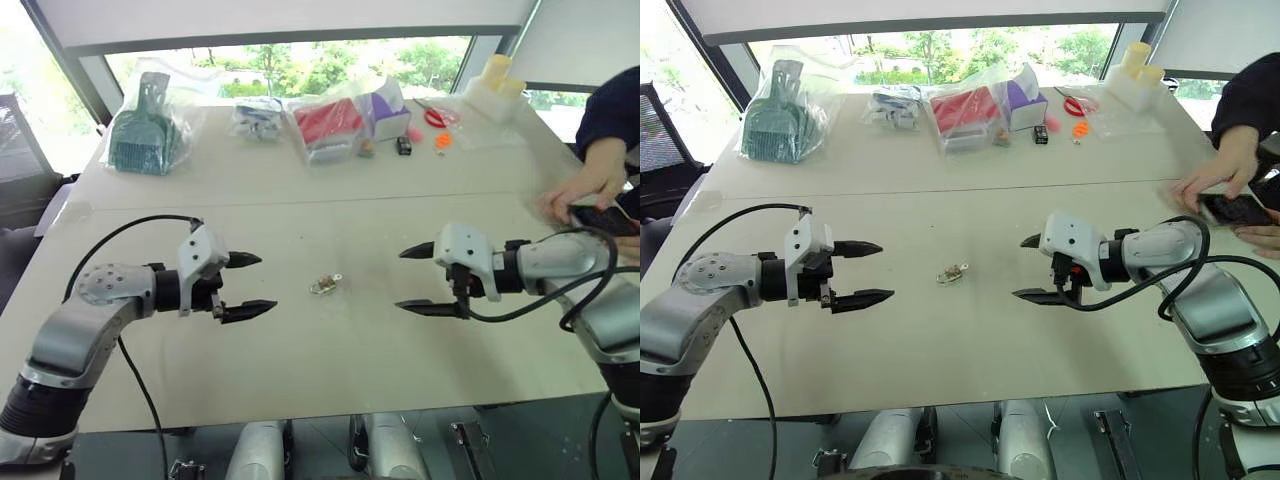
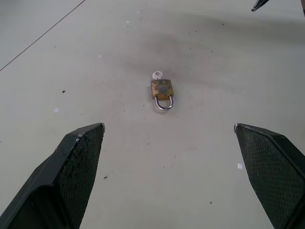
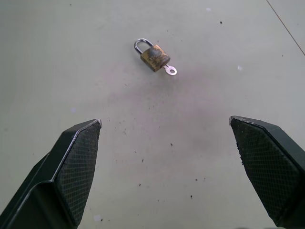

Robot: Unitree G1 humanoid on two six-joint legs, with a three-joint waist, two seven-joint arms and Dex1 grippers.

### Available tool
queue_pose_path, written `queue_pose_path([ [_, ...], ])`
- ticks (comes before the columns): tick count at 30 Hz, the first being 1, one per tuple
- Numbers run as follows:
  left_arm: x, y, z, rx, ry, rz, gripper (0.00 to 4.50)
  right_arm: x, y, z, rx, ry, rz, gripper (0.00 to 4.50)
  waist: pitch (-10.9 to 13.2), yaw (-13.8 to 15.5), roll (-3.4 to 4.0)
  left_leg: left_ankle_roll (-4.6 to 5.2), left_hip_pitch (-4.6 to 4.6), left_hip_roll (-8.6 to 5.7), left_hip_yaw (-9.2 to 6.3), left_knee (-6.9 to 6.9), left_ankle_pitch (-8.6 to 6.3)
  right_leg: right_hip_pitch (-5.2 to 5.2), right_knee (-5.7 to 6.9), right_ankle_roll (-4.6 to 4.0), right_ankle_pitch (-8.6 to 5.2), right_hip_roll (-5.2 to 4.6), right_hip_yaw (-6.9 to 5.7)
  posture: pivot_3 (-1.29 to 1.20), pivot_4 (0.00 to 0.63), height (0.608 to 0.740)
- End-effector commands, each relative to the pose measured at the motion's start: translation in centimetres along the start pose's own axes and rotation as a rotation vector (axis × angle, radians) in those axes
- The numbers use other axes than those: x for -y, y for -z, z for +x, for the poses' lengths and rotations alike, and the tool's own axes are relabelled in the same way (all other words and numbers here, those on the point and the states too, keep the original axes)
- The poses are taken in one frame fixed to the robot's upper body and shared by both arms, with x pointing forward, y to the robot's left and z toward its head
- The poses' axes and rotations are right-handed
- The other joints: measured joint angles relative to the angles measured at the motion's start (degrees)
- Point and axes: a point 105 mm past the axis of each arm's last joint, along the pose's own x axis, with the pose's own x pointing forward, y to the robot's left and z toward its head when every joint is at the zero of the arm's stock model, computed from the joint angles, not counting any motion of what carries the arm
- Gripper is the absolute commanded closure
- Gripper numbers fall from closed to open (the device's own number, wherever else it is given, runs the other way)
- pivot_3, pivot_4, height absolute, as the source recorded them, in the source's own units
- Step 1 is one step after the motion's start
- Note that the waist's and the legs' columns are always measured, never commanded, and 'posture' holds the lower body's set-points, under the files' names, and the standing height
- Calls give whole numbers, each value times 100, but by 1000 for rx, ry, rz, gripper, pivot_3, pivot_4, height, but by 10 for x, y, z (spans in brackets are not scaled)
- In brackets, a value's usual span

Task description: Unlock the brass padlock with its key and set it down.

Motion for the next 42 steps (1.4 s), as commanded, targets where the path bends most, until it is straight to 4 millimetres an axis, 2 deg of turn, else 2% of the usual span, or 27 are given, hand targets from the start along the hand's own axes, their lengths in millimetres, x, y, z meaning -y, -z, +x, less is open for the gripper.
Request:
queue_pose_path([
  [1, -3, -10, -6, 23, -21, 34, 0, 1, -16, -4, 28, 5, -62, 39, 0, 4, 0, 0, 0, 0, 0, 0, 0, 0, 0, 0, 0, 0, 0, 0, 150, 740],
  [5, -1, -14, -5, 35, -11, 21, 0, 1, -18, -1, 35, -2, -68, 39, 0, 2, 0, 0, 0, 0, 0, 0, 0, 0, 0, 0, 0, -1, 0, 0, 150, 740],
  [18, 2, -10, -6, 23, -21, 23, 0, 2, -22, 3, 44, -8, -82, 39, 0, -1, 0, 0, 0, -1, 0, 0, 0, 0, 0, 0, 0, 0, 0, 0, 150, 740],
  [24, 3, -7, 3, 42, -39, 25, 0, 2, -21, 4, 40, -6, -86, 39, 0, 0, 0, 0, 0, 0, 0, 0, 0, 1, 0, 0, 0, 0, 0, 0, 150, 740],
  [32, 16, 11, 41, 83, -79, 27, 0, -1, -20, 6, 39, 1, -85, 39, 0, 11, -1, 0, 0, -2, 1, 2, 0, 2, 0, 1, 1, -1, 0, 0, 150, 740],
  [34, 18, 17, 65, 92, -88, 42, 0, -2, -20, 8, 38, 4, -85, 39, -2, 17, 1, 0, 0, -2, 1, 2, 0, 3, 1, 1, 2, -1, 0, 0, 150, 740],
  [37, 17, 19, 89, 110, -96, 58, 0, -3, -20, 8, 40, 10, -84, 39, -1, 24, -4, 1, 0, -4, 3, 5, 0, 7, 0, 1, 4, -1, -1, 0, 150, 740],
  [42, 11, 24, 110, 116, -99, 63, 0, -6, -20, 9, 38, 24, -84, 39, -2, -5, -2, 1, 0, -3, 2, 4, 0, 3, 3, 14, 12, 0, -1, 0, 150, 740],
])
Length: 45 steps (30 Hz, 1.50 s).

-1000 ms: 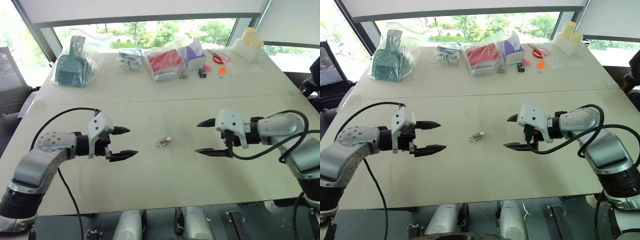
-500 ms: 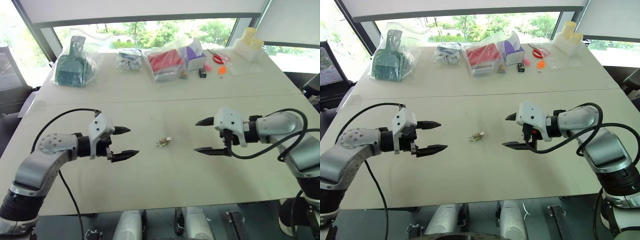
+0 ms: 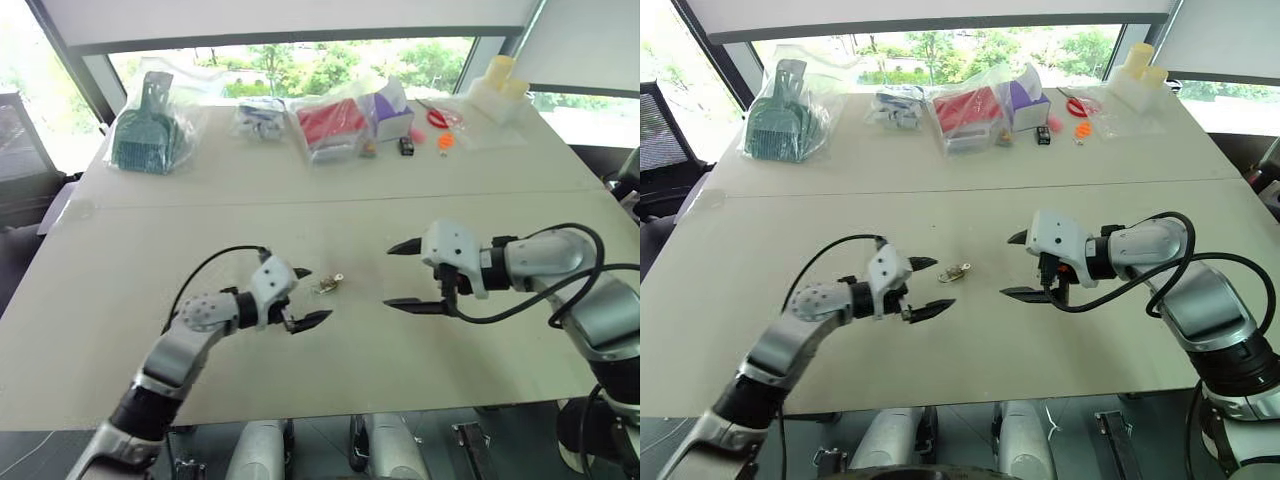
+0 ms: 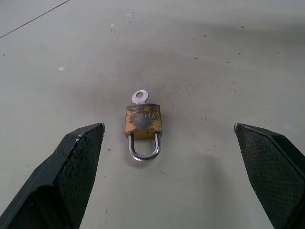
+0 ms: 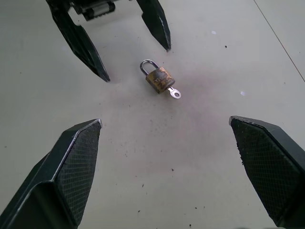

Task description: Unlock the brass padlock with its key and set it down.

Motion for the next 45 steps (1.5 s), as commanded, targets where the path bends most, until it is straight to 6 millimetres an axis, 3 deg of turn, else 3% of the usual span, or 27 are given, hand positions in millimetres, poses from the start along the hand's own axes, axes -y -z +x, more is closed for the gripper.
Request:
queue_pose_path([
  [1, -5, 0, 10, 20, -21, 43, 0, -1, -10, -2, 19, 28, -38, 39, -1, -3, 2, 1, 2, 1, -1, -1, 0, 0, 0, 0, 0, 0, 0, 0, 150, 740],
  [7, -10, 10, 19, 2, -20, 74, 0, -4, -8, -5, 10, 58, -35, 39, -1, 17, 1, 1, 1, 0, -1, 1, -1, 1, -1, 0, 0, -2, 0, 0, 150, 740],
  [10, -11, 16, 20, -14, -19, 87, 845, -5, -8, -4, 10, 63, -34, 0, -1, 8, 1, 1, 2, 1, -4, 3, -1, 3, -1, -3, 2, -3, 1, 0, 150, 740],
  [16, -10, 26, 23, -32, -21, 79, 3531, -7, -9, -1, 16, 64, -38, 0, -5, 10, 3, 1, 6, 2, -5, 3, 0, 6, 0, -4, 3, -3, 0, 0, 150, 740],
  [17, -10, 27, 22, -34, -21, 75, 3744, -7, -9, -1, 16, 63, -39, 0, -6, 10, 3, 1, 8, 2, -5, 3, -1, 8, 0, -4, 3, -3, 0, 0, 150, 740],
  [20, -13, 26, 15, -47, -14, 64, 3742, -8, -9, 1, 16, 57, -48, 0, -7, 5, 3, 1, 10, 3, -6, 3, 0, 10, 1, -4, 2, -3, 0, 0, 150, 740],
  [24, -13, -1, -4, 22, 96, -4, 3742, 1, -19, 17, 68, 122, -143, 0, -6, -61, 1, 2, 10, 7, -6, 1, -1, 3, 2, -4, 3, 2, 1, 0, 150, 740],
  [28, -7, -21, -32, -17, 274, 68, 3742, 7, -27, 34, 84, 160, -323, 0, -3, -51, 5, 2, 4, 8, -2, -4, -1, -11, 18, -2, 2, 12, -1, 0, 150, 740],
  [34, -29, -58, -64, -49, 340, 127, 3742, 16, -43, 51, 151, 229, -574, 0, -1, 6, 0, 0, -4, 2, 1, 3, 0, -4, 5, -18, -8, 6, -1, 0, 150, 740],
  [40, -42, -90, -63, 4, 354, 132, 3742, 22, -58, 60, 217, 276, -707, 0, 0, -14, 0, 0, -5, -2, 6, 3, 1, -2, 0, 2, 1, 4, 0, 0, 150, 740],
  [45, -45, -88, -55, -2, 362, 142, 3742, 26, -70, 65, 260, 315, -768, 0, 0, -22, 0, -1, -2, -1, 5, 3, 2, -3, 7, 5, 2, 10, 0, 0, 150, 740],
])
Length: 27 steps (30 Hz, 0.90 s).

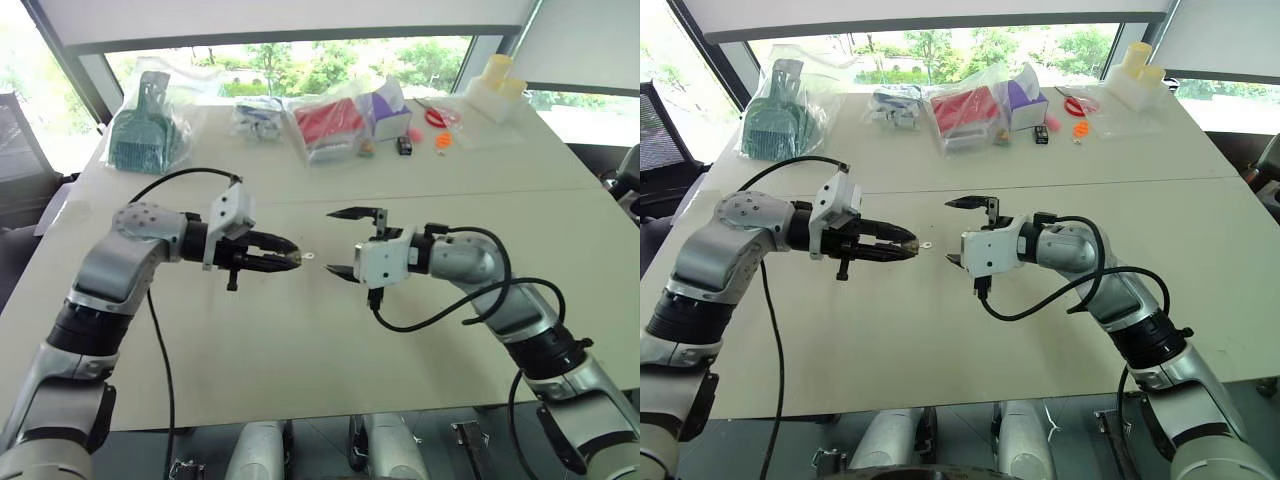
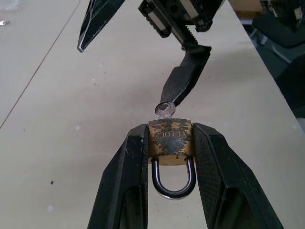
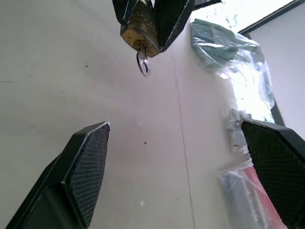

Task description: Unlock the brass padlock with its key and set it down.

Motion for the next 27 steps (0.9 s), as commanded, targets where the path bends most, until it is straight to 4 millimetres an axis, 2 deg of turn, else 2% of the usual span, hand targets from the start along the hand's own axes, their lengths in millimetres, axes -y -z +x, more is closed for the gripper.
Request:
queue_pose_path([
  [1, -4, -5, 1, 5, -3, 29, 3742, 14, -11, 3, 41, 53, -72, 0, 0, -1, 0, 0, 0, 0, 0, 0, 0, -1, 0, 0, 0, 0, 0, 0, 150, 740],
  [7, -9, -6, 6, 29, -24, 23, 3742, 14, -16, 7, 65, 60, -85, 0, 0, 4, 0, 0, 0, 0, 0, 0, 0, 0, 1, 0, 0, 0, 0, 0, 150, 740],
  [8, -9, -5, 6, 29, -25, 23, 3742, 14, -17, 7, 69, 62, -84, 259, 0, 4, 0, 0, 0, 0, 1, 0, 0, 0, 1, -1, 0, 0, 0, 0, 150, 740],
  [10, -12, -4, 6, 31, -36, 22, 3742, 13, -20, 7, 76, 64, -82, 890, 0, 4, 0, 0, 0, 0, 0, 0, 0, 0, 1, -1, 0, 0, 0, 0, 150, 740],
  [14, -14, -2, 7, 33, -40, 25, 3742, 10, -23, 8, 84, 59, -78, 2904, 0, 1, 0, 0, 0, 0, -1, 0, 0, 0, 2, -1, 0, 0, 0, 0, 150, 740],
  [15, -14, -2, 7, 33, -40, 26, 3742, 10, -23, 8, 86, 58, -78, 3549, 0, 0, 0, 0, 0, 0, 0, 0, 0, 0, 2, -1, 0, 0, 0, 0, 150, 740],
  [17, -14, -2, 7, 33, -39, 27, 3742, 9, -25, 9, 90, 57, -77, 4473, 0, -1, 0, 0, 0, 0, -1, 0, 0, 0, 2, -1, 0, 0, 0, 0, 150, 740],
  [23, -15, -4, 11, 24, -64, 143, 3742, 8, -28, 15, 109, 19, -67, 4473, 0, 4, 0, -1, 1, 0, 0, 1, 1, 0, 3, -1, 0, 0, 0, 0, 150, 740],
  [27, -14, -9, 18, 3, -67, 319, 3742, 12, -30, 20, 139, -51, 87, 4473, 0, 3, 0, -1, 1, 0, 0, 0, 1, 0, 4, -2, 1, 0, 0, 0, 150, 740],
])
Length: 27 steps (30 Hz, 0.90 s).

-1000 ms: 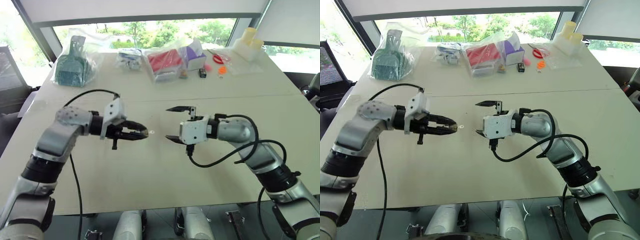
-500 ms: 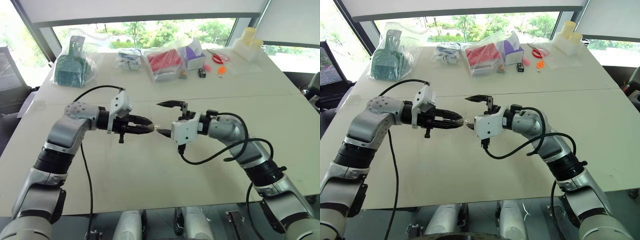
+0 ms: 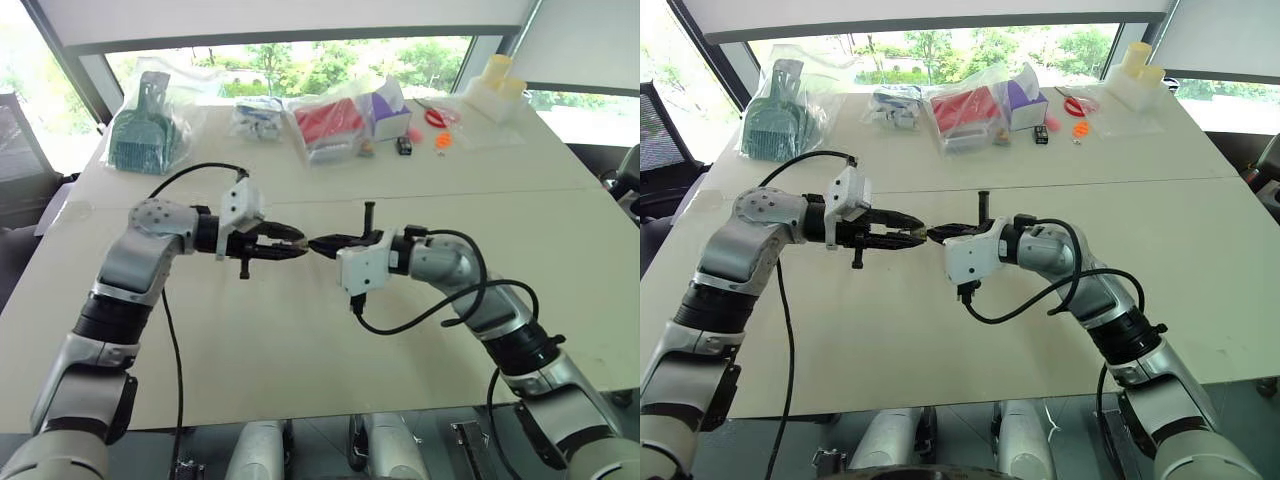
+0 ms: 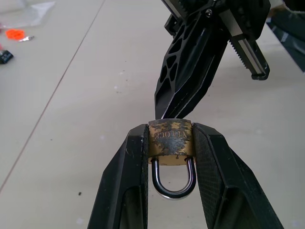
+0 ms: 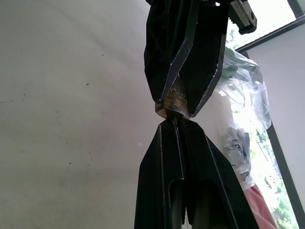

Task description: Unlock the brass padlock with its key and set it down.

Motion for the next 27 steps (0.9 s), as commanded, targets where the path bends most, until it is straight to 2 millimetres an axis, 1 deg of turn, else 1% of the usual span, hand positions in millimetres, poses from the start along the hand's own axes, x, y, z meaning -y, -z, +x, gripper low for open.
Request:
queue_pose_path([
  [1, 2, -13, 8, 2, 12, 206, 3742, 18, -24, 6, 114, -23, 101, 4473, 0, -4, 0, 0, 1, 0, 1, 0, 0, 0, 0, 0, 0, 0, 0, 0, 150, 740],
  [4, 3, -15, 11, -9, 21, 357, 3742, 21, -24, 8, 125, -98, 287, 4473, 0, -3, 0, 0, 1, 1, 0, 0, 0, 0, 1, 0, 1, 0, 0, 0, 150, 740],
  [9, 1, -19, 11, -3, 16, 476, 3742, 12, -25, 3, 91, -227, 436, 4473, 0, 11, 1, 1, 0, 1, 1, 0, 0, 0, 1, -1, 1, -1, -1, 0, 150, 740],
  [10, 0, -20, 11, -2, 13, 490, 3742, 12, -26, 2, 94, -232, 442, 4473, 0, 13, 1, 1, -1, 1, 1, 0, 0, 0, 1, -1, 1, -1, -1, 0, 150, 740],
  [11, -1, -20, 11, -1, 12, 488, 3742, 14, -28, 2, 105, -212, 420, 4473, 0, 12, 1, 1, -1, 1, 1, 0, 0, 0, 0, -1, 1, -2, -1, 0, 150, 740],
  [13, -2, -19, 9, 10, 10, 384, 3742, 26, -29, 4, 109, -106, 305, 4473, 0, 2, 1, 1, -1, 0, 1, 0, 0, 0, -1, 0, 1, -2, -1, 0, 150, 740],
  [15, -5, -20, 6, 48, 12, 220, 3742, 34, -25, 5, 83, -14, 76, 4473, 1, -6, 1, 1, -1, 0, 2, 0, 0, -2, 2, 2, 1, -1, -1, 0, 150, 740],
  [17, -8, -18, 2, 59, 16, 104, 3742, 33, -20, 3, 75, 30, -148, 4473, 1, -20, 2, 1, 0, 1, 2, -1, 0, -3, 5, 4, 0, 0, -1, 0, 150, 740],
  [19, -10, -14, -1, 47, 25, 27, 3742, 32, -18, 0, 101, 67, -257, 4473, 1, -27, 1, 1, 0, 0, 1, -1, 0, -3, 5, 7, -2, 0, -1, 0, 150, 740],
  [20, -11, -13, -2, 45, 28, 2, 3742, 30, -17, -1, 112, 73, -283, 4226, 1, -27, 1, 0, 0, 0, 1, -1, 0, -3, 4, 7, -2, 0, 0, 0, 150, 740],
  [22, -11, -13, -3, 51, 38, -39, 3742, 27, -16, -4, 128, 83, -322, 3586, 1, -32, 1, 0, 0, 0, 3, -1, 0, -3, 3, 7, -2, 0, 0, 0, 150, 740],
  [23, -11, -13, -3, 55, 41, -49, 3742, 26, -16, -5, 133, 86, -341, 3154, 1, -32, 1, 0, 0, 0, 2, -1, 0, -3, 3, 7, -2, 0, 0, 0, 150, 740],
  [26, -12, -18, -2, 75, 54, -79, 3742, 27, -16, -5, 144, 121, -401, 1595, 1, -35, 1, -2, 0, 0, 2, -1, 1, -3, 5, 7, -1, 0, 0, 0, 150, 740],
  [27, -12, -19, -1, 78, 56, -83, 3742, 27, -17, -5, 153, 138, -435, 1010, 1, -35, 1, -3, 0, 0, 2, -1, 2, -3, 5, 6, -1, 0, 0, 0, 150, 740],
])
